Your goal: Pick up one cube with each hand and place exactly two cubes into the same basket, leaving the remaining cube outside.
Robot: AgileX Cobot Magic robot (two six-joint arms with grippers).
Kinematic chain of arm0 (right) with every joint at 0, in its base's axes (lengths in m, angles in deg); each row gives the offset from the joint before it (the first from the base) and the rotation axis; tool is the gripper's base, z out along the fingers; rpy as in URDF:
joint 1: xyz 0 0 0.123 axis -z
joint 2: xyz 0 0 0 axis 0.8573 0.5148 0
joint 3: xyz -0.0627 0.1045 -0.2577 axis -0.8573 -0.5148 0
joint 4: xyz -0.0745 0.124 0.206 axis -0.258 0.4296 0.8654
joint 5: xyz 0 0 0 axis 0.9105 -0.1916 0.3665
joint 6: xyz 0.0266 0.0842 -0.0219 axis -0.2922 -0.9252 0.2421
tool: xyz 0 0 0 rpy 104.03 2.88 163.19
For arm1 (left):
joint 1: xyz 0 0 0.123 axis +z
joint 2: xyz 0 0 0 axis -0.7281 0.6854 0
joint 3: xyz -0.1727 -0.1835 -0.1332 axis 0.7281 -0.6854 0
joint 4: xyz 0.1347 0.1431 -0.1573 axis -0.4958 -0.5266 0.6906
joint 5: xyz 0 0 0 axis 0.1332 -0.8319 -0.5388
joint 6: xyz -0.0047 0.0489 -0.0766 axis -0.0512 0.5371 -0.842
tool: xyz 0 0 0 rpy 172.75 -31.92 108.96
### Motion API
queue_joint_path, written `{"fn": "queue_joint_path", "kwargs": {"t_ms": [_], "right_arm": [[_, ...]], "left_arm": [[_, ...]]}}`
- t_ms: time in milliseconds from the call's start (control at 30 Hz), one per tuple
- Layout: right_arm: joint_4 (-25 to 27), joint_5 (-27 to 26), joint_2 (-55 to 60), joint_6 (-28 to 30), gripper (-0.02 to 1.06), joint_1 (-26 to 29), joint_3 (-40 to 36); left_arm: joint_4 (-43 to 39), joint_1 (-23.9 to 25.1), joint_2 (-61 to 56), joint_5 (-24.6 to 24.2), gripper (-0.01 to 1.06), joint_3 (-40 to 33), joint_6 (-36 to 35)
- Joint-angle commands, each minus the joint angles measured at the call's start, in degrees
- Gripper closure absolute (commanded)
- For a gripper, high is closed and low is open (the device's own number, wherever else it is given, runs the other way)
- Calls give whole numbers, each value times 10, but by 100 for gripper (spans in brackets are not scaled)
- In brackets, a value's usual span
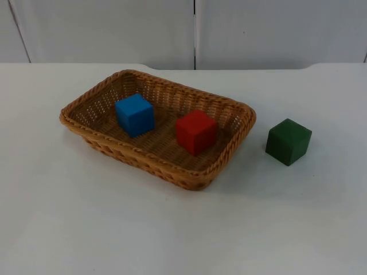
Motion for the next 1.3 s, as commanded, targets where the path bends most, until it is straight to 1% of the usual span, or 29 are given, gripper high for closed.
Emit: {"fn": "queue_joint_path", "kwargs": {"t_ms": [0, 100, 167, 300, 333, 500, 533, 600, 667, 700, 800, 867, 933, 1067, 1100, 1167, 1267], "right_arm": [[2, -8, -28, 1, 49, 1, -21], [2, -8, -69, 1, 49, 1, -51], [2, -9, -85, 1, 49, 1, -62], [2, -9, -150, 1, 49, 1, -101], [2, -9, -150, 1, 49, 1, -101], [2, -5, -239, 1, 49, 1, -141], [2, -5, -239, 1, 49, 1, -141], [2, -4, -278, 1, 49, 1, -156], [2, -4, -321, 1, 49, 1, -174], [2, -4, -321, 1, 49, 1, -174], [2, 3, -368, 1, 49, 1, -193], [2, 8, -383, 1, 49, 1, -199], [1, 28, -408, 1, 49, 1, -205], [0, 75, -452, 1, 49, 1, -212], [0, 75, -452, 1, 49, 1, -212], [0, 94, -472, 1, 49, 1, -212], [-2, 112, -503, 1, 49, 1, -212]], "left_arm": [[-4, -2, -24, -17, 33, -10, -1], [-9, -2, -57, -44, 33, -11, -10], [-13, -2, -67, -47, 33, -11, -15], [-35, -2, -112, -55, 33, -11, -47], [-35, -2, -112, -55, 33, -11, -47], [-52, -2, -175, -82, 33, -12, -70], [-52, -2, -175, -82, 33, -12, -70], [-72, -2, -197, -86, 33, -22, -87], [-100, -2, -235, -86, 33, -48, -123], [-100, -2, -235, -86, 33, -48, -123], [-116, -2, -277, -93, 33, -77, -152], [-118, -2, -290, -99, 33, -84, -155], [-131, -2, -313, -116, 33, -87, -157], [-185, -2, -354, -136, 33, -88, -196], [-185, -2, -354, -136, 33, -88, -196], [-204, -2, -370, -146, 33, -88, -218], [-222, -2, -394, -154, 33, -91, -222]]}}
